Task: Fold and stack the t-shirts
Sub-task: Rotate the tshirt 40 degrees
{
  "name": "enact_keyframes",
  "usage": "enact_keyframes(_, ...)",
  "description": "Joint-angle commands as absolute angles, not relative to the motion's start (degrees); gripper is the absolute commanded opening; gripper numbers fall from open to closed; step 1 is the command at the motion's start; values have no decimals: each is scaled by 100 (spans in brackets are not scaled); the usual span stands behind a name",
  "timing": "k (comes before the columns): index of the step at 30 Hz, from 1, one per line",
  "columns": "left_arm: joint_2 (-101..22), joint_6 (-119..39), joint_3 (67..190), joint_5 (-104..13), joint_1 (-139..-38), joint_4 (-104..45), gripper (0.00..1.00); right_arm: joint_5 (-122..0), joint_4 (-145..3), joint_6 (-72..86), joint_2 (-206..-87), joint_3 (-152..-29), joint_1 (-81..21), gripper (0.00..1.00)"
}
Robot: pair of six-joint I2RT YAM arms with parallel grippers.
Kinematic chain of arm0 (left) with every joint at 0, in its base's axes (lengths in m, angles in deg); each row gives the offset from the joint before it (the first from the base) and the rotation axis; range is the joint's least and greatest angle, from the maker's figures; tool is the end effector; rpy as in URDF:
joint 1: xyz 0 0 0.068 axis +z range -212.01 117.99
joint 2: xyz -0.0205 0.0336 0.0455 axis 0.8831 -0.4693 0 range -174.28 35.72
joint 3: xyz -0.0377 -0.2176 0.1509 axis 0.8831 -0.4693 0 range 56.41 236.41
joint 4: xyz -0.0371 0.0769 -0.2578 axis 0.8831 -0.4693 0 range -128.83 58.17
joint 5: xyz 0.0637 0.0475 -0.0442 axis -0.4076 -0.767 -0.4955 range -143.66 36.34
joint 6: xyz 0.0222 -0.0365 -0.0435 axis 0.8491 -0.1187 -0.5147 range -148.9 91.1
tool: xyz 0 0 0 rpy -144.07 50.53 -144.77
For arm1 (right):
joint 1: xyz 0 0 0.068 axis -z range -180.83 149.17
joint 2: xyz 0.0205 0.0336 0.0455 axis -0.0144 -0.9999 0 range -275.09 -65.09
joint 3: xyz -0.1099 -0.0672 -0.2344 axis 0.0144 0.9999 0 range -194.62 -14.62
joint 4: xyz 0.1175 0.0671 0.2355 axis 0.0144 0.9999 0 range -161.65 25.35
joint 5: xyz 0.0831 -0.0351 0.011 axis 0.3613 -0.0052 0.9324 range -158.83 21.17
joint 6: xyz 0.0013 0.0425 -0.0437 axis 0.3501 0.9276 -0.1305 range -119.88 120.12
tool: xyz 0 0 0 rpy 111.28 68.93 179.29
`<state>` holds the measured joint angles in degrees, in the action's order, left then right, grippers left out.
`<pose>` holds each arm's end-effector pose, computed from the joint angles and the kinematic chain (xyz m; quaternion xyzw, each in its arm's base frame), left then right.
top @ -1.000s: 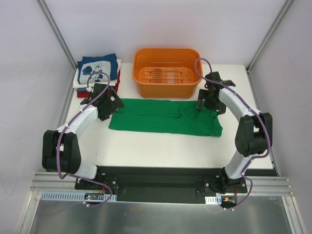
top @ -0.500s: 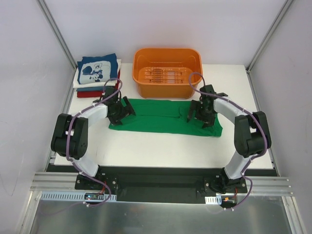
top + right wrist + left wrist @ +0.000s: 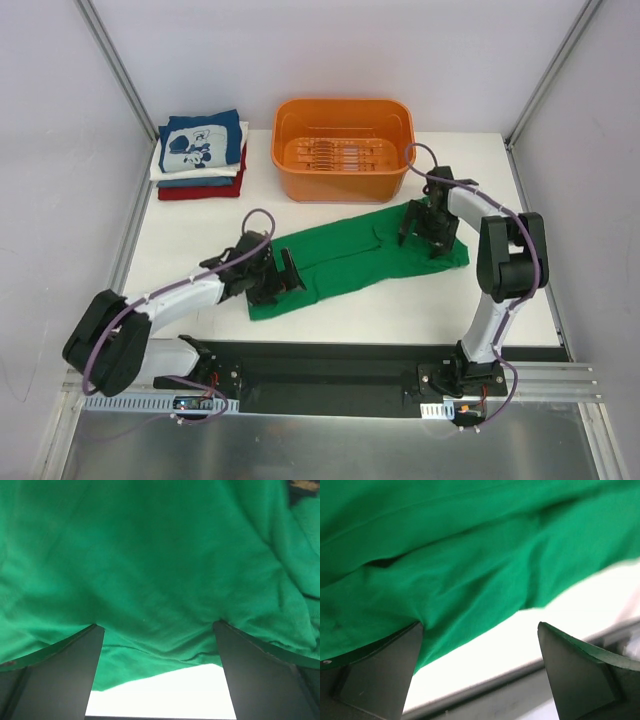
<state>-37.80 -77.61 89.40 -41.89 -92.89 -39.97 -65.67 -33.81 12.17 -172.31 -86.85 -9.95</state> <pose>0.2170 -0.1407 0.1517 -0.1085 0.9251 -0.2984 0.2084 0.3706 0.0621 0.1487 0.0211 0.9882 0.0542 0.1417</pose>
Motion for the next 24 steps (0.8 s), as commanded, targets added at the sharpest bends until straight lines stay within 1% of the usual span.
enact_keyframes(1, -3162, -8768, 8366, -4039, -10260, -4352, 99, -6848, -2982, 593, -17679, -9213, -584, 97)
enact_keyframes(2, -3117, -8857, 8356, -4048, -10462, -4352, 99, -7031, -2990, 444, -17836, -9440, -505, 97)
enact_keyframes(3, -3108, -8945, 8382, -4213, -10934, -4352, 99, -7024, -2964, 155, -17934, -9564, -487, 99)
enact_keyframes(6, -3388, -9025, 8881, -4809, -11718, -4352, 99, -6945, -2745, -181, -18320, -10188, -443, 99)
enact_keyframes(7, -3668, -9130, 9014, -4925, -11877, -4335, 99, -6962, -2675, -269, -18408, -10346, -434, 97)
enact_keyframes(9, -3985, -9035, 9374, -5093, -12063, -4290, 99, -6971, -2482, -322, -18716, -10863, -321, 97)
enact_keyframes(10, -4283, -8921, 9759, -5181, -12238, -4282, 99, -6962, -2411, -392, -18821, -11032, -285, 97)
enact_keyframes(12, -4496, -8762, 10243, -5216, -12388, -4290, 99, -6980, -2200, -480, -19111, -11540, -162, 97)
enact_keyframes(14, -4576, -8674, 10386, -5304, -12538, -4282, 99, -7058, -2147, -672, -19244, -11797, -109, 97)
enact_keyframes(17, -4357, -8595, 10343, -5331, -12573, -4299, 99, -7269, -1998, -919, -19192, -12201, -91, 97)
enact_keyframes(19, -4033, -8481, 10220, -5506, -12573, -4317, 99, -7358, -1901, -981, -18947, -12307, -100, 97)
enact_keyframes(21, -3768, -8402, 10097, -5699, -12573, -4482, 99, -7358, -1874, -981, -18709, -12299, -100, 97)
enact_keyframes(22, -3462, -8401, 10062, -5839, -12573, -4571, 99, -7306, -1874, -964, -18403, -12247, -100, 97)
enact_keyframes(24, -3110, -8375, 9904, -6401, -12530, -4869, 99, -7042, -2031, -877, -18025, -11887, -100, 97)
